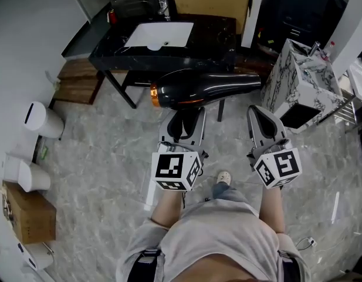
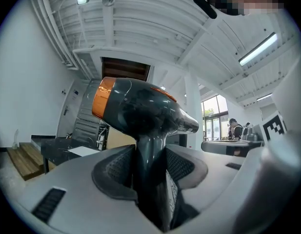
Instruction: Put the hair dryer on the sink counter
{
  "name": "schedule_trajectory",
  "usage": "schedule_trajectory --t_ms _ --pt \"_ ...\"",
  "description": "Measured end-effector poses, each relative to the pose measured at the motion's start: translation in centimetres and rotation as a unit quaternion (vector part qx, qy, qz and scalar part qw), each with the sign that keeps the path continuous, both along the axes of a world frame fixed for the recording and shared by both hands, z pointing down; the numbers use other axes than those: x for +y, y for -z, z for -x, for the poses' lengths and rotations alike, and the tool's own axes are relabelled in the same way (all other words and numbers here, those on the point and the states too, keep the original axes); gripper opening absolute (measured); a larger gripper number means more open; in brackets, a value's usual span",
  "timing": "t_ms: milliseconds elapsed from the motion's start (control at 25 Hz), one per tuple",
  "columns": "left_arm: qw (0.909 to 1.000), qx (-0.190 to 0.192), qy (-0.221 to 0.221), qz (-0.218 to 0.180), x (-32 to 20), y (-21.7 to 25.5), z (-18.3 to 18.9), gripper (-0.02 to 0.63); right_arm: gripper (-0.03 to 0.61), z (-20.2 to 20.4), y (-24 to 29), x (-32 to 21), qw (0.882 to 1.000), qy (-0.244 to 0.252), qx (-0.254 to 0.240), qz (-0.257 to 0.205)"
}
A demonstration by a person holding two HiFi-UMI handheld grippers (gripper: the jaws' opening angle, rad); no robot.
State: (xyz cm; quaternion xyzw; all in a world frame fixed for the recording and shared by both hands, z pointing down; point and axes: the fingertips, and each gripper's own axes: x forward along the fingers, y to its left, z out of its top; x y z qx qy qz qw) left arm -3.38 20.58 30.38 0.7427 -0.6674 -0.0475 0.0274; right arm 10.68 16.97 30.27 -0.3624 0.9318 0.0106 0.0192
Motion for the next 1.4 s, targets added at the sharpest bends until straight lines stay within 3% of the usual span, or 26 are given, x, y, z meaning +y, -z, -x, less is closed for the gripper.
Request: schedule_trajectory --t_ms 400,800,1400 --pt "0.9994 0.005 0.033 -0.009 -11.1 1.1 -1.4 0.193 0.009 -1.2 0.9 -11.9 0.999 0.035 -0.001 -0.005" --pt "0.9986 0.006 0.053 -0.009 -17.5 0.7 -2.4 0.193 0.009 -2.3 -0.2 -18.6 0.998 0.058 -0.007 0.001" --pt "0.9999 0.009 -0.005 0.003 -28.4 -0.2 2.2 0.193 0.009 3.0 -1.7 -28.3 1.0 0.014 -0.008 0.021"
